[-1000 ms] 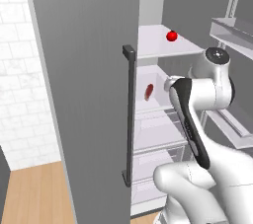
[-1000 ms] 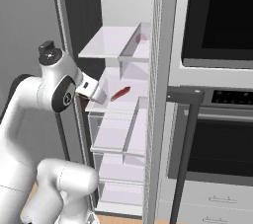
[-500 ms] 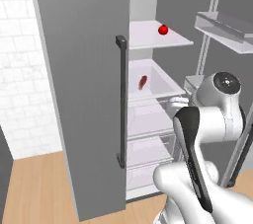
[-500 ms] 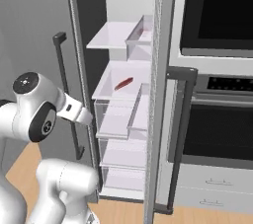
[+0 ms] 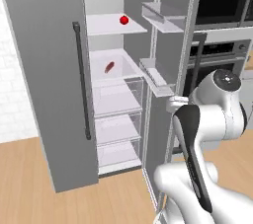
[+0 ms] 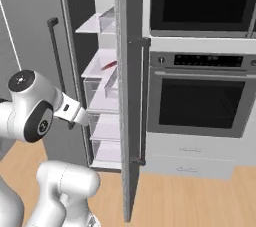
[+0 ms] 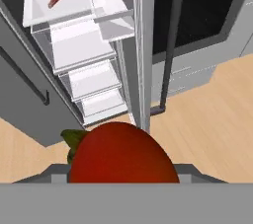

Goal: Place one tomato and one steak in each tupperware on the nearby counter, to pack two identical lunches.

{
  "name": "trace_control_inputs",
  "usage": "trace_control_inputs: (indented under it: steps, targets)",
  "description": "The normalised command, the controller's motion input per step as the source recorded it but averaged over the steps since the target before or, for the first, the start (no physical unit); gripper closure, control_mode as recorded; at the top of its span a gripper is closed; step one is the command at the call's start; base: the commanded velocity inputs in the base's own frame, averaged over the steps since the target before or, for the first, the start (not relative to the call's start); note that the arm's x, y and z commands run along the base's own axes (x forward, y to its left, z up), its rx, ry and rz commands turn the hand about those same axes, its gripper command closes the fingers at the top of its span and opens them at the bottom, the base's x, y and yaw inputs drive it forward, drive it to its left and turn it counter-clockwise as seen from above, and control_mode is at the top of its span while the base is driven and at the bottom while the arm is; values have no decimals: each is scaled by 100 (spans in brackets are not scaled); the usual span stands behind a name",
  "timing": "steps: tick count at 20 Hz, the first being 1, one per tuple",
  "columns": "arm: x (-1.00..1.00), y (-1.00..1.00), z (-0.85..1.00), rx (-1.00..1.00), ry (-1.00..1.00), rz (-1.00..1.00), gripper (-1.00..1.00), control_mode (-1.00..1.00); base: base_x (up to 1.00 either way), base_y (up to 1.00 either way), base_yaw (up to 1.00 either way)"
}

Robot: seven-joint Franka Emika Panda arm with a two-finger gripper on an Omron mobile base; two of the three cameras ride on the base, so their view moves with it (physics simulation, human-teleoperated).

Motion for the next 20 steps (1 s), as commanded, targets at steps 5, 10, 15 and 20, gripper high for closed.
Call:
trace_control_inputs:
  steps: [5, 10, 15, 20]
  targets:
    - [0, 0, 0, 0, 0, 0, 100, 100, -6, -100, -15]
    - [0, 0, 0, 0, 0, 0, 100, 100, 3, -100, -26]
    - [0, 0, 0, 0, 0, 0, 100, 100, 27, -75, -29]
    - [0, 0, 0, 0, 0, 0, 100, 100, 70, -53, -40]
